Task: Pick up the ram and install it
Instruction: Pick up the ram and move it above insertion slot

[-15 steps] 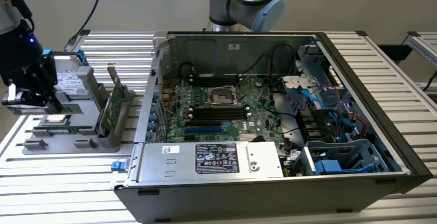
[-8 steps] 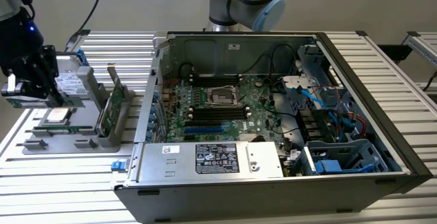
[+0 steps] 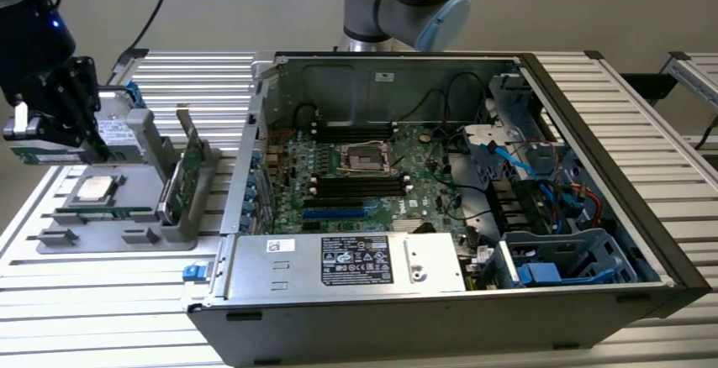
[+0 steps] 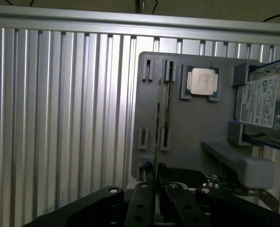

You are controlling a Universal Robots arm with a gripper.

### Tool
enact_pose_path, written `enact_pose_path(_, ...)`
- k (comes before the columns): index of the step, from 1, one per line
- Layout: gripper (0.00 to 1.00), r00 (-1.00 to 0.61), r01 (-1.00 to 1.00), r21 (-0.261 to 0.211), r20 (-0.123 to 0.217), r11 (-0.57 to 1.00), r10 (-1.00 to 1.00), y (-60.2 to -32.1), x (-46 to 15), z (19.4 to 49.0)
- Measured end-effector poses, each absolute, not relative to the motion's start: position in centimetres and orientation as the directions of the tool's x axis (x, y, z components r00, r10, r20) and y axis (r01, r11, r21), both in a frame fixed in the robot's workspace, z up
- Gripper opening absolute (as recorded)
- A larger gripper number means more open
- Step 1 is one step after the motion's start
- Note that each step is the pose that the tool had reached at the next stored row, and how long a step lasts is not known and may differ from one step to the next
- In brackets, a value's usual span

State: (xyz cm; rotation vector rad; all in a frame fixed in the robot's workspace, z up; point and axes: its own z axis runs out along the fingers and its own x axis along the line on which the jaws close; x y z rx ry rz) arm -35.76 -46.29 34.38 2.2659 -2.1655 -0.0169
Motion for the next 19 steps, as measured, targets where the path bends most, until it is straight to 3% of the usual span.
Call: enact_pose_path(19, 0.14, 0.045, -0.999, 0.01, -0.062, -0.046, -0.997, -46.3, -29.0, 37.4)
